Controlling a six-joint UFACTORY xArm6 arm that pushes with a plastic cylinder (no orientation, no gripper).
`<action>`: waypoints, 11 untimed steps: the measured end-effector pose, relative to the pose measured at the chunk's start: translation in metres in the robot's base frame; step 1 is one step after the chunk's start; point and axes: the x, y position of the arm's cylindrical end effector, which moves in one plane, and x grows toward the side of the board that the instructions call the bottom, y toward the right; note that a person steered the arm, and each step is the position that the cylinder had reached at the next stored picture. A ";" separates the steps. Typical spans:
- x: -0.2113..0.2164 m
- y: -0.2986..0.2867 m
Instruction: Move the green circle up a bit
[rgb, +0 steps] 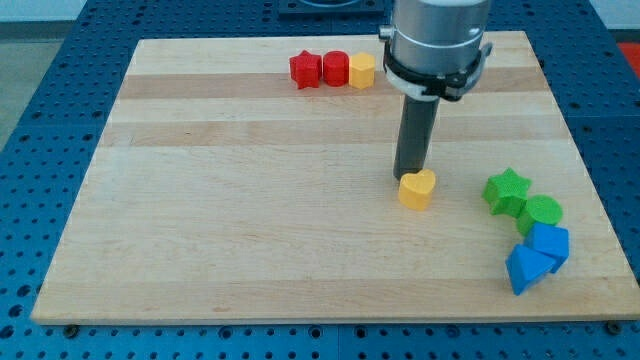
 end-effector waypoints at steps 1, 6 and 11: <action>0.019 0.000; 0.101 -0.045; 0.129 -0.014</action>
